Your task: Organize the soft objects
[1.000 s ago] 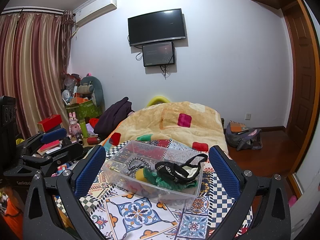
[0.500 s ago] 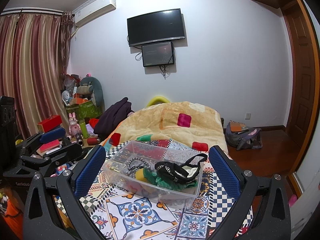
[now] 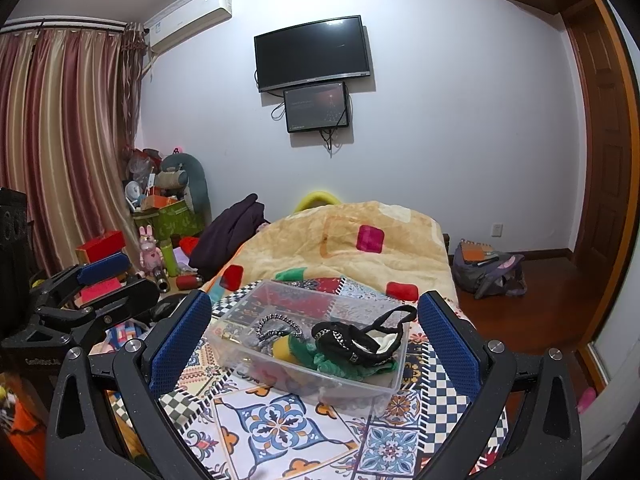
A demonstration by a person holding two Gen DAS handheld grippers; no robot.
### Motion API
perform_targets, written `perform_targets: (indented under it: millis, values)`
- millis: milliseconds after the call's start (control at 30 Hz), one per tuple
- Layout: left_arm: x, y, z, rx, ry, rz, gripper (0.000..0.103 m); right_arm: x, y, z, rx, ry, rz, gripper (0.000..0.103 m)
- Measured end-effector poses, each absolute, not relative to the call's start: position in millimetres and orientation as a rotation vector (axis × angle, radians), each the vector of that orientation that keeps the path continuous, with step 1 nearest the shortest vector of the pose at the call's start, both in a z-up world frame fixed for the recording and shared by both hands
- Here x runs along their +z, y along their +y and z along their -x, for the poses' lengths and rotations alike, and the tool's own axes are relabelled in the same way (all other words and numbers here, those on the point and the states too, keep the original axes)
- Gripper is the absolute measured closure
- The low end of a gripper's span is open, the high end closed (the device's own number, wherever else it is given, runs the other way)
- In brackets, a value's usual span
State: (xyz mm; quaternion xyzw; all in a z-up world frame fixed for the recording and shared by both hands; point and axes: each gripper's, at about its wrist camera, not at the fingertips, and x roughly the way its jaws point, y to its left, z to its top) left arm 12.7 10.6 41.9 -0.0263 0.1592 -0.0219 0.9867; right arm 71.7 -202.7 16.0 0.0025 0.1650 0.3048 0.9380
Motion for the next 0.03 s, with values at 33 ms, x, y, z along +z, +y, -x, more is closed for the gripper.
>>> perform_targets:
  millis: [33]
  values:
    - [41.8,9.4,-12.5,-0.045,0.321,0.05,0.0,16.0,-202.7,-71.7,0.622,0.337,-0.006,0.0]
